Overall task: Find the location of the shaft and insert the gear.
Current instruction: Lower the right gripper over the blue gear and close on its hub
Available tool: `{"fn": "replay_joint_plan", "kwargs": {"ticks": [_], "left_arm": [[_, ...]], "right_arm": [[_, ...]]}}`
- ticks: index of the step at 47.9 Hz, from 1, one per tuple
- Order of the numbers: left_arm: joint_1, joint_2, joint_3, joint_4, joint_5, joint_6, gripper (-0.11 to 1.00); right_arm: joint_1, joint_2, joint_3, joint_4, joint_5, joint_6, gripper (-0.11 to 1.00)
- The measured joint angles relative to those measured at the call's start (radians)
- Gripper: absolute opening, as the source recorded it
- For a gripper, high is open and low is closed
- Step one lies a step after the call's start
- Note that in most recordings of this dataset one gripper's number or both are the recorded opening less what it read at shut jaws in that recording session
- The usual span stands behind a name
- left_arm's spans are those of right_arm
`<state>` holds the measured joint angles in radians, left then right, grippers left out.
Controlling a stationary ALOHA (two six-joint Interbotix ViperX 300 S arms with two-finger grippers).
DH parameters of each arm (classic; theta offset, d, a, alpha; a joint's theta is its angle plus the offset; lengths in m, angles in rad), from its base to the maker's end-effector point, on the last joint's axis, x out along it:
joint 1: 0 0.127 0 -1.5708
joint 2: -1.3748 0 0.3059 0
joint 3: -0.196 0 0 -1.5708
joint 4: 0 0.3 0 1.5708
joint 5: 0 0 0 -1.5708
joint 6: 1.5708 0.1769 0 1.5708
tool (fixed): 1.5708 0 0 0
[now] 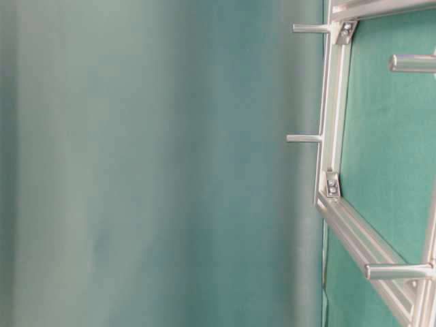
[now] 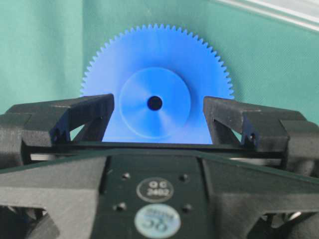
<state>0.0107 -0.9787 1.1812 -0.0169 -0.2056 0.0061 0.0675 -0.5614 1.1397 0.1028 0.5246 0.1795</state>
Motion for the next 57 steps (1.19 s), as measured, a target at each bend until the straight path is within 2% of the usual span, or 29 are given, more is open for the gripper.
{"fn": "replay_joint_plan", "kwargs": {"ticks": [31, 57], "left_arm": [[-0.002, 0.000, 0.000, 0.000, 0.002, -0.002, 0.01], [-0.002, 0.000, 0.000, 0.000, 0.002, -0.002, 0.01]], "right_arm": [[0.005, 0.115, 0.009, 0.011, -0.072, 0.002, 0.92], [0.017, 0.172, 0.015, 0.048, -0.115, 0.000, 0.92]]}}
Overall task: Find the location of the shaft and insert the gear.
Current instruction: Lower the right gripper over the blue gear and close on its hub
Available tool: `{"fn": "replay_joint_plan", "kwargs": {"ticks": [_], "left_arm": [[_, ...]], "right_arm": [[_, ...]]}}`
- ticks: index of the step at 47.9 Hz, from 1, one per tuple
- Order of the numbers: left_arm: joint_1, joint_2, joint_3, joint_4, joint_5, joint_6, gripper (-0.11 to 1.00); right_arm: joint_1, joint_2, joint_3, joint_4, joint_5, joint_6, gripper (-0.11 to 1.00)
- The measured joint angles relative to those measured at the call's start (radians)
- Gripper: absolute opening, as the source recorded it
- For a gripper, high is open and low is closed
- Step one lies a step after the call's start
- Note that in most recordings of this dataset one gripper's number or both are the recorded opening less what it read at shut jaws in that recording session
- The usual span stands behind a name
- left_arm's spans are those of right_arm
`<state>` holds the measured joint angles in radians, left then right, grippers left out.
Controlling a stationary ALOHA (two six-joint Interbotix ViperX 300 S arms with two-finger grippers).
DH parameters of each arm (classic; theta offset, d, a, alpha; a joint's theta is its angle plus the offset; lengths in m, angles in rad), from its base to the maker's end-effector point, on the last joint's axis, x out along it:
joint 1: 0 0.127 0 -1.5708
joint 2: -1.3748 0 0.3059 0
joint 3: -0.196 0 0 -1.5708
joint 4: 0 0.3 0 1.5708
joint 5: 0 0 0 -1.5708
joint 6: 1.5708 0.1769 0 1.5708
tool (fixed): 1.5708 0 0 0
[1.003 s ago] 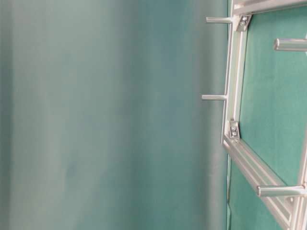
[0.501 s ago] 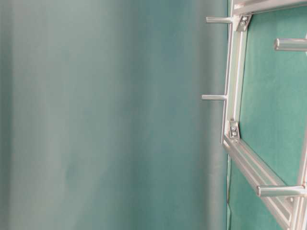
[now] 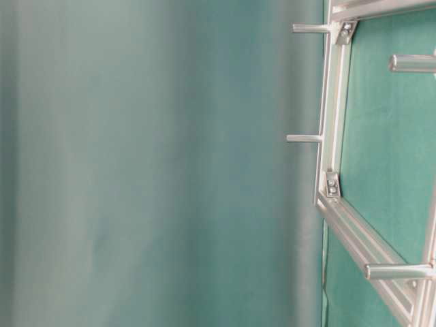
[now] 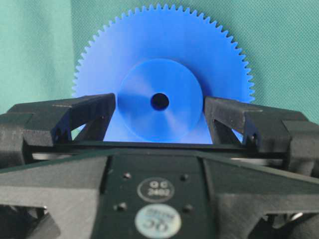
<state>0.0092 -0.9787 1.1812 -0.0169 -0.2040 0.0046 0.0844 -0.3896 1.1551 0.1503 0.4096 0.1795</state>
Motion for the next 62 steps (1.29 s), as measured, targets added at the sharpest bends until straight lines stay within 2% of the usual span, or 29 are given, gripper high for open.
{"fn": "replay_joint_plan", "kwargs": {"ticks": [35, 40, 46, 62], "left_arm": [[0.002, 0.002, 0.000, 0.000, 0.000, 0.000, 0.01], [0.000, 0.003, 0.000, 0.000, 0.000, 0.000, 0.01], [0.002, 0.002, 0.000, 0.000, -0.002, 0.000, 0.01], [0.000, 0.003, 0.000, 0.002, 0.000, 0.002, 0.01]], "right_arm": [[0.000, 0.031, -0.008, 0.002, -0.006, 0.000, 0.90], [0.000, 0.032, -0.006, 0.002, -0.005, 0.000, 0.86], [0.005, 0.031, -0.011, 0.002, 0.017, 0.000, 0.71], [0.002, 0.031, -0.017, 0.002, 0.060, -0.002, 0.70]]}}
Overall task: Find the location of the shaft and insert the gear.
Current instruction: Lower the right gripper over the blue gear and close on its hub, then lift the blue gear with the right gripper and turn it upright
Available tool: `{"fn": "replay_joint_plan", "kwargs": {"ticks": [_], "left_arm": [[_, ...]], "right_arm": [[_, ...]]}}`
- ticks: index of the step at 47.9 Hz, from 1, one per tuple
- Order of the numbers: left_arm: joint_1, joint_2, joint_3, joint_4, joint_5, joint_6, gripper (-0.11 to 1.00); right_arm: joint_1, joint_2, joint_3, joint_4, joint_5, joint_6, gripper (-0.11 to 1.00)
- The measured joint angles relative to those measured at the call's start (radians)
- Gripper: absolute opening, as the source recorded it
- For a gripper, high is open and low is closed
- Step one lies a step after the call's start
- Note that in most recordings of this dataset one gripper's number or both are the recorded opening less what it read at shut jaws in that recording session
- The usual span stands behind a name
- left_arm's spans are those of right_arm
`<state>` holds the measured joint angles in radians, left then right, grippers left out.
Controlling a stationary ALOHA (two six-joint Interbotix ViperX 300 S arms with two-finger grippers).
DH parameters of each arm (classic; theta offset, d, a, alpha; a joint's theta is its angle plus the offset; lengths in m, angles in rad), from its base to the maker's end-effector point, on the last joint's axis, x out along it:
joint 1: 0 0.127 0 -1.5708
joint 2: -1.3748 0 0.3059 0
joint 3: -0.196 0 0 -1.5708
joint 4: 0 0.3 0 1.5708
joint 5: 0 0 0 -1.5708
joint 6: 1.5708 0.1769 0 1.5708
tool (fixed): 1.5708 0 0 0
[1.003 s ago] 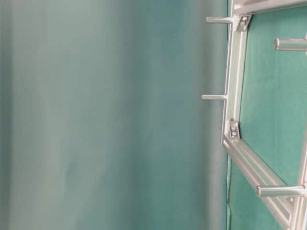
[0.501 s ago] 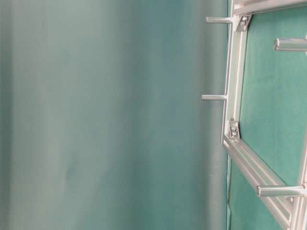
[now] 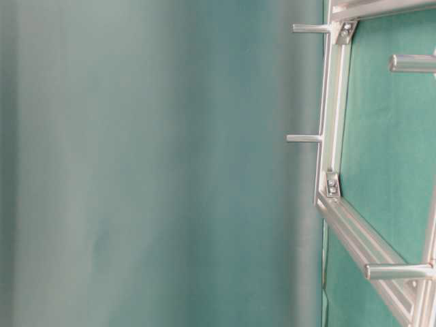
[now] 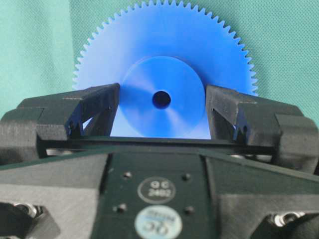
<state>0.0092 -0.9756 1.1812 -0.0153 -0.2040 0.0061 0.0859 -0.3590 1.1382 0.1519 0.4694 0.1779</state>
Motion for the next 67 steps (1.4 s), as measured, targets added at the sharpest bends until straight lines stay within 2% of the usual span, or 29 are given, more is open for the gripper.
{"fn": "replay_joint_plan", "kwargs": {"ticks": [23, 51, 58, 67], "left_arm": [[0.002, -0.002, 0.000, -0.002, 0.012, 0.000, 0.01], [0.002, 0.002, 0.000, -0.002, 0.017, 0.000, 0.01], [0.000, 0.008, 0.000, -0.002, 0.017, -0.002, 0.01], [0.000, 0.014, 0.000, -0.002, 0.017, -0.005, 0.01]], "right_arm": [[0.000, -0.005, -0.015, 0.000, 0.017, -0.002, 0.70], [0.002, -0.143, -0.172, -0.020, 0.252, 0.003, 0.70], [0.002, -0.147, -0.216, -0.044, 0.310, 0.011, 0.70], [0.002, -0.147, -0.256, -0.127, 0.382, 0.107, 0.70]]}}
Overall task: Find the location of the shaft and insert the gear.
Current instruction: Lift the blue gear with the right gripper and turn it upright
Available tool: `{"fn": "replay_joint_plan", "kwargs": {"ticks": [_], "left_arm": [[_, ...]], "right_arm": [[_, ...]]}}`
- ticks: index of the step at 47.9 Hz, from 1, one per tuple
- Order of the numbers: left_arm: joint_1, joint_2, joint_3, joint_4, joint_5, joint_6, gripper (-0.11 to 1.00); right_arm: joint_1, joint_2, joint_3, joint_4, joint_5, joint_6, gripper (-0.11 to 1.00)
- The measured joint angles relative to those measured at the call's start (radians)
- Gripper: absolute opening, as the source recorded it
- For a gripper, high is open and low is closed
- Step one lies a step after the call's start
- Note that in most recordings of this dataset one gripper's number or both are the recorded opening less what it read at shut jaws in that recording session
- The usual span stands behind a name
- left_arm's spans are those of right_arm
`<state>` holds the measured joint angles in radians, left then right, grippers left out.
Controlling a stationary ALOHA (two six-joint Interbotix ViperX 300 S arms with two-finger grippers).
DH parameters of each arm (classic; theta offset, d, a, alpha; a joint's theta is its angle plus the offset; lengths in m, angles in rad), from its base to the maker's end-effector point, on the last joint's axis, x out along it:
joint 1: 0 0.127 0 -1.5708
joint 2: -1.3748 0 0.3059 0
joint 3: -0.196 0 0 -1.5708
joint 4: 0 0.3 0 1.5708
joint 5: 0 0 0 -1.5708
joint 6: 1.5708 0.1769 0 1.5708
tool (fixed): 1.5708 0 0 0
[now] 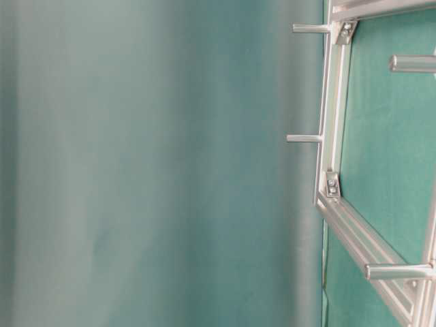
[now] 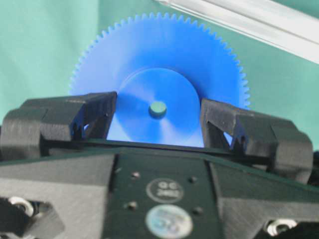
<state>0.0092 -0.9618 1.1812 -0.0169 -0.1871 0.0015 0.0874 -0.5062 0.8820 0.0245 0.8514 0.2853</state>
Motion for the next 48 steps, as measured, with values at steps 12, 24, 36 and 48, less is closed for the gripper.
{"fn": "replay_joint_plan", "kwargs": {"ticks": [12, 24, 36, 48], "left_arm": [[0.002, 0.002, 0.000, 0.002, 0.000, 0.000, 0.01], [0.002, 0.002, 0.000, 0.000, 0.000, 0.000, 0.01], [0.002, 0.002, 0.000, 0.002, -0.003, -0.002, 0.01], [0.000, 0.003, 0.000, 0.000, -0.006, -0.002, 0.01]], "right_arm": [[-0.002, 0.000, -0.015, -0.054, 0.029, 0.121, 0.70], [-0.002, 0.041, -0.066, -0.054, 0.015, 0.150, 0.70], [-0.002, 0.137, -0.149, -0.054, 0.014, 0.150, 0.70], [-0.002, 0.232, -0.239, -0.055, 0.014, 0.152, 0.70]]}}
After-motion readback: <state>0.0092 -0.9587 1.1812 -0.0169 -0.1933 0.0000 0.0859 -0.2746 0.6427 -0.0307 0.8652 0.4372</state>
